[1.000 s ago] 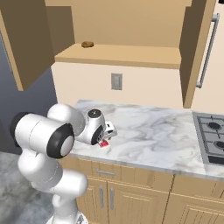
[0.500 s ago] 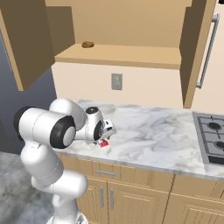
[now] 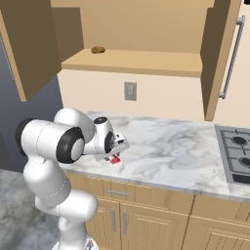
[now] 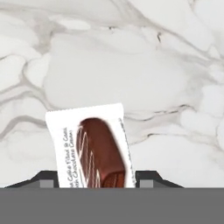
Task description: Pick the honey bottle and bar from the counter and place them in the cabinets closest to them.
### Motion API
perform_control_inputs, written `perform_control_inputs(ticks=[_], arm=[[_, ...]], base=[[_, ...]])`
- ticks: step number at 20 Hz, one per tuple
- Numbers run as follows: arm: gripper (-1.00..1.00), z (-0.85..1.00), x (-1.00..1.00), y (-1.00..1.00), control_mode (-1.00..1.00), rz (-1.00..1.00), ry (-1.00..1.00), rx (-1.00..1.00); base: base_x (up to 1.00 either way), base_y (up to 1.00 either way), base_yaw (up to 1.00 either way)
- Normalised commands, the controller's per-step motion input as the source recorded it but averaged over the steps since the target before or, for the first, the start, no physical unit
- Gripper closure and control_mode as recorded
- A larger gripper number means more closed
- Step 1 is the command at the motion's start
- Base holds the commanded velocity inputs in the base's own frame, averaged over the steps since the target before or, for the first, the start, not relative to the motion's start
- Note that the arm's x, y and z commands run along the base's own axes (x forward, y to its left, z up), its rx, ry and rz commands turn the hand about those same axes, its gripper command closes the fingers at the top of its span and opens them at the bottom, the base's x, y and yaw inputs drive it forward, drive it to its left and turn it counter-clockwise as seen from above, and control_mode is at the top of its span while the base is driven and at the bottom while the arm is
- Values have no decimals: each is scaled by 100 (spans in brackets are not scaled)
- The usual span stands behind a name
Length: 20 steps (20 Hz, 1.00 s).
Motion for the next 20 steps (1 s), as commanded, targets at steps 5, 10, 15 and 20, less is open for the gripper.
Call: perform_control_inputs(ticks=[5, 10, 15, 20], arm=[[100, 34, 0, 0, -100, -2, 3, 1], [100, 61, 0, 0, -100, -2, 7, 0], [100, 63, -1, -3, -100, -4, 12, 0], [100, 64, -18, -19, -100, -5, 10, 0]], base=[[0, 0, 0], [0, 0, 0], [0, 0, 0], [0, 0, 0]])
